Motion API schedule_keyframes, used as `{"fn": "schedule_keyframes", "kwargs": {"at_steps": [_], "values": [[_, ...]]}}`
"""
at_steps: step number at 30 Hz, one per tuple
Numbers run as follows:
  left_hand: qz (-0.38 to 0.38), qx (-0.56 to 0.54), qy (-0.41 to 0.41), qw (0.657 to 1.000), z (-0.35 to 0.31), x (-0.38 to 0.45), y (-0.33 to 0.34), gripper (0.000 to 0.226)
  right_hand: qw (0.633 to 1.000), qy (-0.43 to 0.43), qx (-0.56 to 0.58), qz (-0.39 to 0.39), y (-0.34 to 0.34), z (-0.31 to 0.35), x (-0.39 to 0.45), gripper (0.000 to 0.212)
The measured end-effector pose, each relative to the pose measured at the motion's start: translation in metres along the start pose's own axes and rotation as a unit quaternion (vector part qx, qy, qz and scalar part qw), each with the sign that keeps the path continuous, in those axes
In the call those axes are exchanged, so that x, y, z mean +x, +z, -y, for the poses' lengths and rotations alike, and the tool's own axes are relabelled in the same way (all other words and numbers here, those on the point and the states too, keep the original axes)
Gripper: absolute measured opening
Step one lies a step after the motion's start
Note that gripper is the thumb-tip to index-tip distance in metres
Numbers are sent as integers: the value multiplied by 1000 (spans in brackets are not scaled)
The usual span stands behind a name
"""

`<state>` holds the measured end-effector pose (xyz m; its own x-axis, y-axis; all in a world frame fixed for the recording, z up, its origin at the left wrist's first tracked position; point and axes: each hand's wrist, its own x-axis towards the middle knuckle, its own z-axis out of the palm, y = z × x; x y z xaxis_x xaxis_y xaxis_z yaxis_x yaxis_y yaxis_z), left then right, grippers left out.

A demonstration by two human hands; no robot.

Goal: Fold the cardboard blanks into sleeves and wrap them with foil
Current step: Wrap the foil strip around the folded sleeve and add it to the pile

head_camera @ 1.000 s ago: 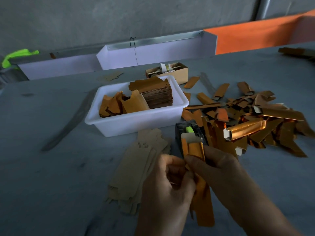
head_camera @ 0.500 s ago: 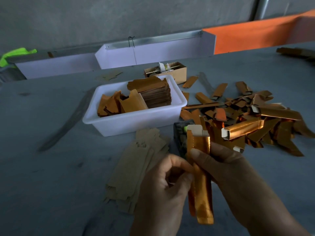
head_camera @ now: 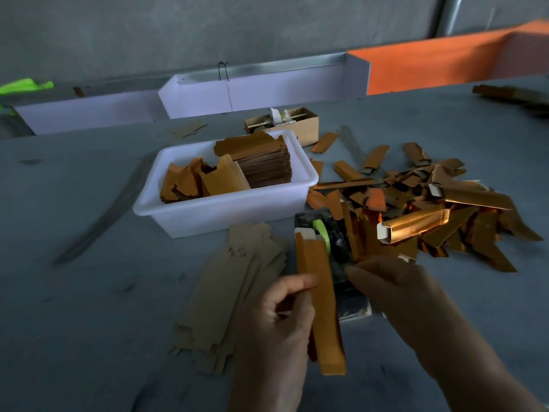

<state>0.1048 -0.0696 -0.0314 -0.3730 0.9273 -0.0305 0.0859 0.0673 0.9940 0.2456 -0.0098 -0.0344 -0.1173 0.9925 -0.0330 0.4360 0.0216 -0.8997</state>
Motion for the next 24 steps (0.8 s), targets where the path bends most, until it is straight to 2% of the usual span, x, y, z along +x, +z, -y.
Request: {"fn": "schedule_keyframes", "kwargs": {"at_steps": [9, 16, 20, 22, 24], "values": [[1, 40, 2, 999, 13, -3, 15, 30, 998, -4, -59, -4, 9, 2, 5, 13], [-11, 32, -4, 999, 16, -3, 15, 32, 998, 43, 43, 11, 12, -1, 6, 12], [-11, 15, -31, 999, 17, -3, 16, 30, 982, 51, 176, -41, 19, -3, 1, 8], [-11, -9, -50, 999, 19, -2, 15, 32, 962, 52, 263, -48, 17, 2, -1, 15], [-14, -33, -55, 998, 19, -1, 14, 35, 972, 38, 226, -61, 11, 6, -3, 11]]}}
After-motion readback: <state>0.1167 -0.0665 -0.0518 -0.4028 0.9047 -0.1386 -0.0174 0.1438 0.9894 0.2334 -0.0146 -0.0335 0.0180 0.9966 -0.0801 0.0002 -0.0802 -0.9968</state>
